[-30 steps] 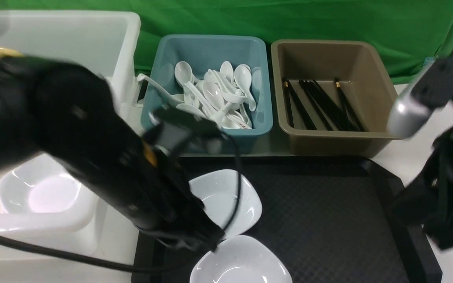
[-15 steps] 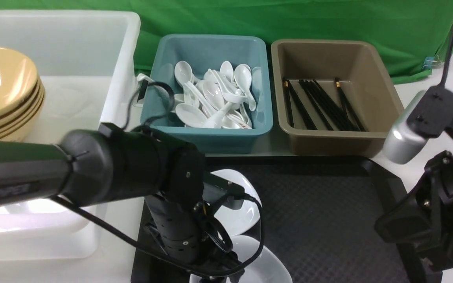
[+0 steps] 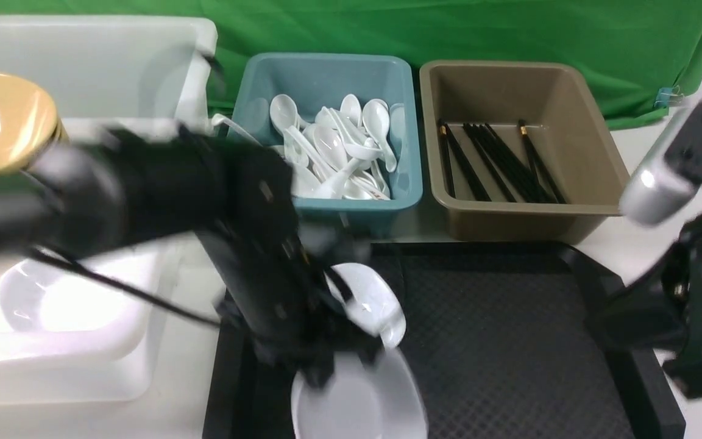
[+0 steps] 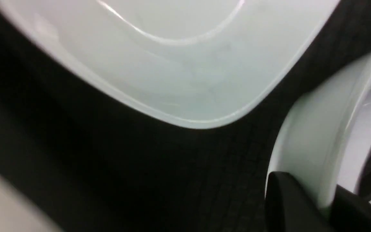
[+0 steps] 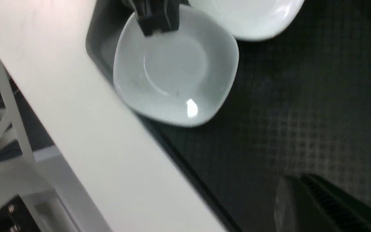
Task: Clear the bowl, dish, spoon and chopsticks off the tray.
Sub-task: Use the left arm to put the plate into the large storage box on the left
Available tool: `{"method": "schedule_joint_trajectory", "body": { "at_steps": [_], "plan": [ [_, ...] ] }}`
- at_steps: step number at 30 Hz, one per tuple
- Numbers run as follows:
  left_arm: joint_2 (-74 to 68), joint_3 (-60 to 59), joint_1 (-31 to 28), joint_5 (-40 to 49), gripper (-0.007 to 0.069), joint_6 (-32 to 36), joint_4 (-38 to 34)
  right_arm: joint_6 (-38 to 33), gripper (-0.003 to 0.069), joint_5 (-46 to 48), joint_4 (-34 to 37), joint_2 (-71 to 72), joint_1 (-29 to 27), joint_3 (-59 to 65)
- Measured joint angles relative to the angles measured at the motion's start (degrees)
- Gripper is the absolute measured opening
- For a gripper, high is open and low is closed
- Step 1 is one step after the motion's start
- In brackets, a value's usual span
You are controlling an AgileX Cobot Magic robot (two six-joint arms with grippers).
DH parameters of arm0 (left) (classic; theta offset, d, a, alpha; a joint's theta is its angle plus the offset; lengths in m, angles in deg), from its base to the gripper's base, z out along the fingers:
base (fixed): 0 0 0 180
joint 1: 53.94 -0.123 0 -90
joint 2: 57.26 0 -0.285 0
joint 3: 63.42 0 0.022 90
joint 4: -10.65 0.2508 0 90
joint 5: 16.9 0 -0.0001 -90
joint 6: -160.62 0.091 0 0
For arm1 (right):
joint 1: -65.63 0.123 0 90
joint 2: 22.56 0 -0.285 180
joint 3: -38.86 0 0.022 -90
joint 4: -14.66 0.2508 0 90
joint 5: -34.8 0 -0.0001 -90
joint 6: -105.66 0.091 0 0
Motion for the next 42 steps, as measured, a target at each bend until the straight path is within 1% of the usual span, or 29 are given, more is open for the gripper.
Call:
{"method": "schedule_joint_trajectory", "body": {
  "at_steps": [2, 4, 8, 9, 11, 13, 14, 16, 17, 22, 25, 28, 29, 31, 32, 33, 34, 35, 36, 37, 39, 42],
  "plan": [
    [5.10, 4.65, -4.68, 2.12, 0.0014, 0.23, -0.26, -0.60, 0.0008, 0.00, 2.04, -0.81, 0.19, -4.59],
    [9.12, 7.74, -9.24, 3.21, 0.0014, 0.74, -0.60, -1.44, 0.0008, 0.00, 2.60, -1.98, 0.87, -7.67],
    [16.41, 10.06, -21.10, 4.52, 0.0014, 1.73, -1.03, -2.72, 0.0008, 0.00, 2.97, -8.19, 6.09, -17.17],
    [18.42, 9.98, -26.43, 5.21, 0.0014, 1.81, -0.97, -3.06, 0.0008, 0.00, 2.97, -10.40, 8.58, -20.42],
    [20.88, 8.41, -36.88, 5.43, 0.0014, 1.93, -1.33, -3.26, 0.0008, -0.15, 2.86, -15.20, 12.80, -25.86],
    [21.71, 4.97, -46.78, 3.62, 0.0014, 3.03, -3.97, -3.32, 0.0008, -0.19, 2.76, -20.97, 16.91, -31.72],
    [21.71, 4.60, -48.34, 3.19, 0.0014, 3.03, -4.22, -3.32, 0.0008, -0.14, 2.76, -21.44, 17.20, -32.24],
    [21.22, -0.42, -54.69, 0.52, 0.0014, 6.58, -7.14, -3.45, 0.0008, 0.06, 2.61, -26.55, 19.98, -38.39],
    [20.59, -3.03, -56.52, -0.66, 0.0014, 8.80, -7.76, -3.53, 0.0008, 0.15, 2.56, -28.38, 20.83, -40.47],
    [17.64, -9.45, -57.84, -4.54, 0.0014, 13.72, -10.35, -3.71, 0.0008, 0.68, 2.53, -34.53, 23.18, -46.96],
    [15.35, -10.75, -57.84, -4.63, 0.0016, 15.84, -12.25, -3.71, 0.0008, 1.34, 2.49, -36.94, 23.87, -49.16],
    [12.73, -11.17, -57.84, -4.28, 0.0059, 17.54, -13.55, -3.42, 0.0008, 1.90, 2.49, -38.25, 24.17, -49.81],
    [11.95, -11.17, -57.84, -4.11, 0.0090, 18.00, -13.49, -3.26, 0.0008, 2.19, 2.49, -38.33, 24.17, -49.88],
    [11.17, -11.17, -57.84, -3.91, 0.0198, 18.23, -13.49, -3.17, 0.0008, 2.99, 2.43, -38.33, 24.17, -50.01],
    [11.17, -11.17, -57.84, -3.61, 0.0231, 18.29, -13.44, -3.14, 0.0008, 3.32, 2.43, -38.33, 24.17, -50.15],
    [11.23, -11.00, -57.84, -2.59, 0.0314, 18.29, -12.92, -3.14, 0.0008, 4.18, 2.07, -38.33, 24.17, -50.21],
    [11.49, -10.46, -57.78, -0.93, 0.0372, 18.29, -12.03, -3.09, 0.0008, 5.34, 1.41, -38.33, 24.17, -50.26],
    [11.86, -9.41, -57.78, 0.46, 0.0428, 18.00, -10.80, -2.91, 0.0009, 6.21, 0.37, -38.33, 24.17, -50.27],
    [12.34, -8.24, -57.78, 1.62, 0.0458, 17.41, -9.56, -2.59, 0.0010, 6.62, -1.19, -38.27, 24.17, -50.27],
    [13.08, -6.42, -57.78, 3.78, 0.0510, 16.14, -8.16, -2.05, 0.0010, 6.85, -2.66, -38.22, 24.17, -50.27],
    [15.13, -2.15, -57.78, 6.96, 0.0561, 13.52, -5.93, -0.14, 0.0010, 7.14, -7.33, -37.78, 24.17, -50.27],
    [17.92, 1.90, -56.82, 8.77, 0.0566, 12.53, -5.32, 2.88, 0.0010, 7.27, -13.60, -36.56, 24.17, -50.27]
  ]
}}
